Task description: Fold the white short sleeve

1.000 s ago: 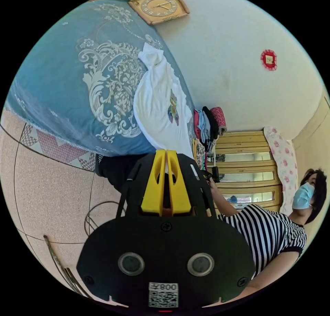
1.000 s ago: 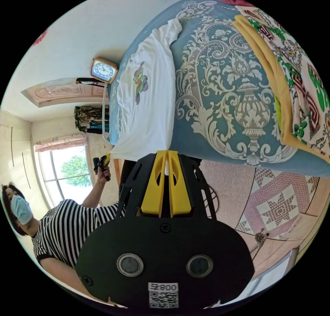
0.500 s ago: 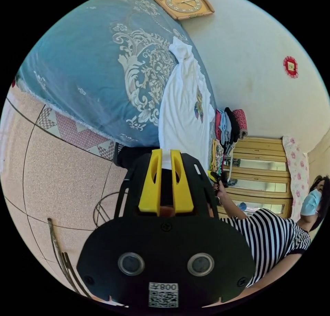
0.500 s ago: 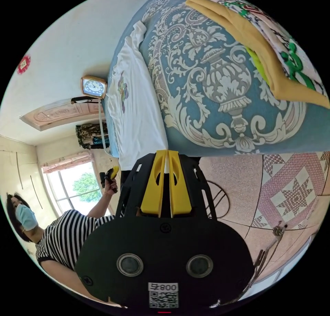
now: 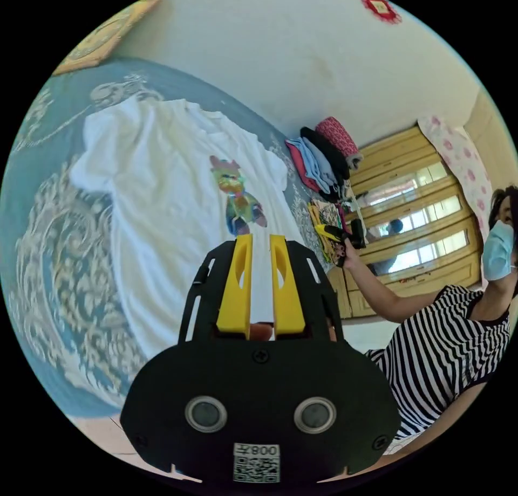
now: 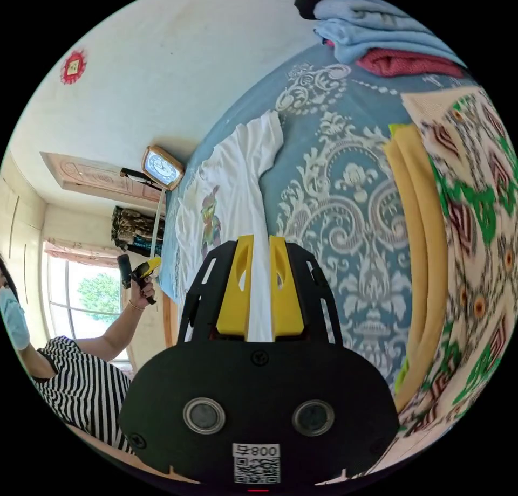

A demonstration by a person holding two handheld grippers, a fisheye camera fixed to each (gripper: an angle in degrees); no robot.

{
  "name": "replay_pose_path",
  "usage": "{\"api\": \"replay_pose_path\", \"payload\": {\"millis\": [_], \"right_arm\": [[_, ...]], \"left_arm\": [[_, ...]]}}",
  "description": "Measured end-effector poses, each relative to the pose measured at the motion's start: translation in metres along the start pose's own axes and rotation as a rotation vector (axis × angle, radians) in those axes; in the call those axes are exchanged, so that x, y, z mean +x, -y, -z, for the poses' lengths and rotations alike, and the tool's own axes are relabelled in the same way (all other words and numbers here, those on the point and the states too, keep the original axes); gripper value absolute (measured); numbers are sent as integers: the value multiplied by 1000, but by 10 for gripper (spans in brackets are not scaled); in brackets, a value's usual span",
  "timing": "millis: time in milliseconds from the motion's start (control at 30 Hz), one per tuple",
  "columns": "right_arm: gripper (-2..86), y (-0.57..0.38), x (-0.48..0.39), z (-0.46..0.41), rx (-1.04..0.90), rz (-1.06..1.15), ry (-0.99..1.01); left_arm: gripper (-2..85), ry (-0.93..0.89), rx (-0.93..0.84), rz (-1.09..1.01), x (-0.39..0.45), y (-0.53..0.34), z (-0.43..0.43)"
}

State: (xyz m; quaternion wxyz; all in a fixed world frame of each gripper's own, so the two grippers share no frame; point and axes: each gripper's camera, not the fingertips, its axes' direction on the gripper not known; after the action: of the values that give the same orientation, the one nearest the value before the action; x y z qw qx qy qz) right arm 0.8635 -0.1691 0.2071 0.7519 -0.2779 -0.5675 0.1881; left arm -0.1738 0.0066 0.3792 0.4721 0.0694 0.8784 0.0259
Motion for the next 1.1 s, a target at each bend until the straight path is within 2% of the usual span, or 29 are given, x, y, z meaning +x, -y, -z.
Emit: {"api": "replay_pose_path", "payload": {"millis": [167, 333, 467, 733, 900, 1000, 1100], "right_arm": [[72, 95, -15, -49, 64, 32, -93], [70, 128, 4, -92, 56, -36, -77], [42, 128, 21, -106, 127, -50, 9], [25, 134, 29, -135, 153, 1, 19], [18, 136, 36, -157, 178, 3, 34], [13, 136, 31, -169, 196, 38, -7], [10, 128, 6, -174, 269, 148, -83]], "left_arm": [[68, -59, -127, -286, 23, 126, -155], [74, -65, -154, -345, 22, 185, -262], [86, 66, -154, -391, 14, 221, -327], [90, 312, -229, -509, 4, 289, -429], [53, 516, -424, -613, -1, 301, -492], [25, 571, -380, -720, 7, 295, -493], [16, 456, -211, -716, 9, 294, -454]]}}
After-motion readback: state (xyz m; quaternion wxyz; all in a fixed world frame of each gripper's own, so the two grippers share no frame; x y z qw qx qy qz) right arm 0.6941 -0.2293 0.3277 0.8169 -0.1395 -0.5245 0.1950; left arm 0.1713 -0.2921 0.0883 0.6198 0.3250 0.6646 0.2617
